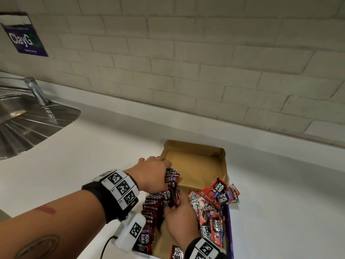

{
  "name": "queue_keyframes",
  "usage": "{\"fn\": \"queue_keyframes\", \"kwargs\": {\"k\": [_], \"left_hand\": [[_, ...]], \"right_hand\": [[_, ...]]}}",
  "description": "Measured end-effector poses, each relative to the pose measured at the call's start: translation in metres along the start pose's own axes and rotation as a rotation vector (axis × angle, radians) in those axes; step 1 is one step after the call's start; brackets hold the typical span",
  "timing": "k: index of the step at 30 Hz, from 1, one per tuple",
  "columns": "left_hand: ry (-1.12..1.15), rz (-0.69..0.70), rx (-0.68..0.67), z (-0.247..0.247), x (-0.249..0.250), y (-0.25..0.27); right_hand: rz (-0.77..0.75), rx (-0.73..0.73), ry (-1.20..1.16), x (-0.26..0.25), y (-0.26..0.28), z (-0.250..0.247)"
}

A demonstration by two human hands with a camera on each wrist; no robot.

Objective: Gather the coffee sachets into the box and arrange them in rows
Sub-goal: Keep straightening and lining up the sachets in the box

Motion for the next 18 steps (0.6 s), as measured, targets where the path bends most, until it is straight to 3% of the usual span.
{"fn": "queue_keyframes", "kwargs": {"k": [15, 18], "left_hand": [[0.074, -0.012, 0.051, -0.004, -0.008, 0.003], [0.166, 0.016, 0.137, -0.013, -0.010, 0.009]], "right_hand": [[0.014, -0.128, -0.138, -0.003, 0.006, -0.004], [0.015, -0.122, -0.141, -0.002, 0.006, -0.005]]}}
Point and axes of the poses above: each hand's wrist, its own y-axis away from the middle knuckle, its own z-axis out of the palm, x = y × z, the point moved 4 cm from there along -y, towards the middle knuckle, and after that the axes turned 5 degrees about z, right-handed, at the moved point
